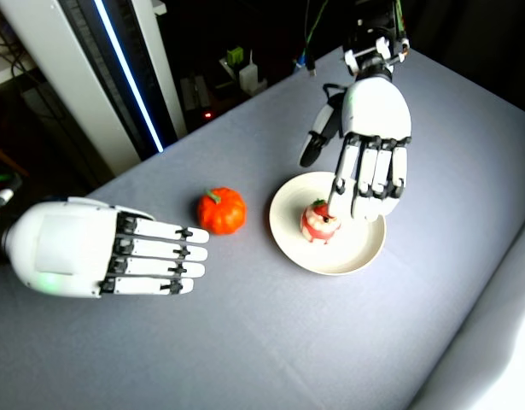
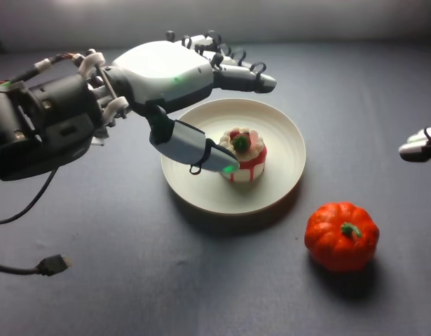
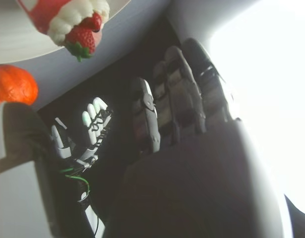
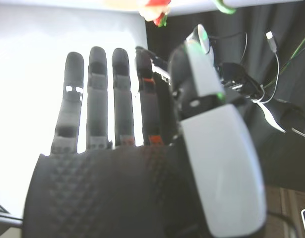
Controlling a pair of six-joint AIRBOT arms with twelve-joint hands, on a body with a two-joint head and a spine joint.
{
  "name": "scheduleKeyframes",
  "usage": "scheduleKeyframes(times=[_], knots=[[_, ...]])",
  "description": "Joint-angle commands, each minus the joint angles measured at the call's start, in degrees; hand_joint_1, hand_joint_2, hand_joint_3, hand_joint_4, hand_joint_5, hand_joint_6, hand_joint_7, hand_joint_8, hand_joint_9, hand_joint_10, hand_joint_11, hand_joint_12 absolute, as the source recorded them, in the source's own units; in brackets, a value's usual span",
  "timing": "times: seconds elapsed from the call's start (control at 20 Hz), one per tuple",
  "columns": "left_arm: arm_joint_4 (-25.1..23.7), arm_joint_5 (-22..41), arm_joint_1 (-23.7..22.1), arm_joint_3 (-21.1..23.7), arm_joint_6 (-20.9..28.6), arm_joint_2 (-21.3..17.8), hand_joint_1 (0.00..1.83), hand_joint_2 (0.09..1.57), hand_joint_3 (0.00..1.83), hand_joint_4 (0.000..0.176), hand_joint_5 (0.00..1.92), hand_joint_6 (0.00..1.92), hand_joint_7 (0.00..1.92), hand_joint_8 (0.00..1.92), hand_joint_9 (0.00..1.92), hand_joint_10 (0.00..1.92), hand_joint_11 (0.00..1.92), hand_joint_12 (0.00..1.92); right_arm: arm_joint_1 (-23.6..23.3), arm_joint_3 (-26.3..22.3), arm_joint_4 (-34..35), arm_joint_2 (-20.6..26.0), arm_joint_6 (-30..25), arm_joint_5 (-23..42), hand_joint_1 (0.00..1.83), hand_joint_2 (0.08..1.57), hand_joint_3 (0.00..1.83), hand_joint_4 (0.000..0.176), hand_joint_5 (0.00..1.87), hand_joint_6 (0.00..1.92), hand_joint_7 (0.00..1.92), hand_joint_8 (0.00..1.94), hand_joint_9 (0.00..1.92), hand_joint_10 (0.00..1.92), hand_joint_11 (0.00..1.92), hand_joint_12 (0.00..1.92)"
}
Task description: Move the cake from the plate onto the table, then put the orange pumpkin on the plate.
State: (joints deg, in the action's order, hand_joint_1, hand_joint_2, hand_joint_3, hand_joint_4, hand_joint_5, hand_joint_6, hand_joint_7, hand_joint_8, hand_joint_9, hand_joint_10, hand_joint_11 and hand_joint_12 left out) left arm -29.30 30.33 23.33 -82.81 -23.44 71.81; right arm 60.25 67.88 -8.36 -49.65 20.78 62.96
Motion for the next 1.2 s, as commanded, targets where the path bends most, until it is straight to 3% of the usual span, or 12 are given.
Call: scheduleKeyframes(times=[0.0, 0.2, 0.45, 0.55, 0.6, 0.65, 0.7, 0.75, 0.95, 1.0, 1.1, 1.15], knots=[[0.31, 3.28, -0.71, -0.31, 0.27, 0.73, 0.65, 0.89, 0.0, 0.16, 0.38, 0.0, 0.46, 0.01, 0.49, 0.02, 0.1, 0.94, -0.74, 0.3, 1.83, -0.1, -0.46, 6.64, 0.92, 1.41, 0.01, 0.0, 0.45, 0.0, 0.38, 0.0, 0.4, 0.0, 0.09, 1.0], [-2.64, -0.62, -0.91, -2.16, 0.26, 4.0, 0.74, 0.91, 0.0, 0.125, 0.42, 0.0, 0.47, 0.0, 0.48, 0.0, 0.04, 0.96, -1.09, 0.51, 1.73, -0.27, -0.46, 6.73, 1.01, 1.44, 0.0, 0.0, 0.39, 0.0, 0.35, 0.0, 0.4, 0.0, 0.03, 1.14], [-2.8, -3.3, -0.41, -4.67, 0.56, 6.51, 0.89, 0.89, 0.0, 0.119, 0.51, 0.0, 0.63, 0.0, 0.68, 0.01, 0.4, 0.91, -1.09, 0.55, 1.54, -0.44, -0.46, 6.74, 1.02, 1.45, 0.0, 0.0, 0.4, 0.01, 0.43, 0.01, 0.47, 0.02, 0.11, 1.08], [-2.64, -3.17, -0.4, -4.99, 0.92, 7.01, 0.93, 0.94, 0.0, 0.092, 0.61, 0.0, 0.8, 0.03, 0.81, 0.05, 0.34, 1.29, -1.09, 0.59, 1.54, -0.49, -0.49, 6.74, 1.04, 1.44, 0.0, 0.0, 0.43, 0.01, 0.44, 0.01, 0.47, 0.02, 0.1, 1.08], [-2.64, -2.62, -0.4, -4.97, 1.26, 7.02, 0.98, 1.0, 0.0, 0.018, 0.77, 0.0, 0.91, 0.39, 0.86, 0.85, 0.41, 1.69, -1.09, 0.6, 1.54, -0.52, -0.5, 6.74, 1.07, 1.44, 0.0, 0.0, 0.44, 0.01, 0.44, 0.01, 0.47, 0.01, 0.07, 1.11], [-2.64, -1.88, -0.46, -4.91, 1.66, 6.98, 1.07, 1.03, 0.01, 0.096, 1.07, 0.54, 0.79, 1.48, 0.79, 1.71, 0.65, 1.87, -1.09, 0.61, 1.54, -0.54, -0.5, 6.74, 1.07, 1.44, 0.0, 0.0, 0.44, 0.01, 0.44, 0.0, 0.48, 0.02, 0.09, 1.12], [-2.57, -1.04, -0.63, -4.89, 2.07, 6.88, 1.11, 1.03, 0.0, 0.044, 1.17, 0.59, 0.86, 1.83, 0.9, 1.88, 0.8, 1.91, -1.09, 0.6, 1.54, -0.54, -0.57, 6.74, 1.07, 1.44, 0.0, 0.0, 0.44, 0.01, 0.45, 0.01, 0.48, 0.02, 0.1, 1.12], [-1.84, -0.07, -0.72, -4.85, 2.22, 6.7, 1.13, 1.02, 0.0, 0.006, 1.2, 0.58, 0.89, 1.9, 0.93, 1.91, 0.95, 1.92, -1.07, 0.6, 1.54, -0.54, -0.7, 6.74, 1.08, 1.43, 0.0, 0.0, 0.44, 0.01, 0.45, 0.0, 0.48, 0.02, 0.08, 1.15], [2.26, 5.4, -0.72, -2.88, 2.24, 3.28, 1.15, 1.02, 0.0, 0.0, 1.22, 0.56, 0.93, 1.92, 1.05, 1.92, 1.11, 1.92, -1.07, 0.59, 1.54, -0.54, -1.14, 6.73, 1.09, 1.43, 0.0, 0.0, 0.44, 0.0, 0.46, 0.01, 0.48, 0.01, 0.08, 1.15], [3.55, 7.04, -0.72, -1.84, 1.63, 1.63, 1.15, 1.02, 0.0, 0.0, 1.22, 0.56, 0.98, 1.92, 1.05, 1.92, 0.95, 1.92, -1.07, 0.59, 1.54, -0.54, -1.37, 6.73, 1.1, 1.43, 0.0, 0.0, 0.43, 0.0, 0.46, 0.0, 0.48, 0.01, 0.09, 1.15], [6.63, 9.82, -0.46, 1.09, -1.58, -2.17, 1.15, 1.02, 0.0, 0.0, 1.23, 0.55, 0.98, 1.78, 1.01, 1.92, 1.01, 1.92, -1.06, 0.53, 1.54, -0.53, -1.82, 6.74, 1.12, 1.42, 0.0, 0.0, 0.43, 0.0, 0.45, 0.0, 0.47, 0.0, 0.08, 1.15], [8.11, 11.38, 0.18, 3.04, -3.25, -4.89, 1.18, 1.02, 0.0, 0.0, 1.22, 0.55, 1.03, 1.15, 0.99, 1.51, 0.91, 1.77, -1.04, 0.44, 1.54, -0.53, -1.91, 6.74, 1.16, 1.41, 0.0, 0.0, 0.43, 0.0, 0.46, 0.0, 0.48, 0.01, 0.09, 1.14]])
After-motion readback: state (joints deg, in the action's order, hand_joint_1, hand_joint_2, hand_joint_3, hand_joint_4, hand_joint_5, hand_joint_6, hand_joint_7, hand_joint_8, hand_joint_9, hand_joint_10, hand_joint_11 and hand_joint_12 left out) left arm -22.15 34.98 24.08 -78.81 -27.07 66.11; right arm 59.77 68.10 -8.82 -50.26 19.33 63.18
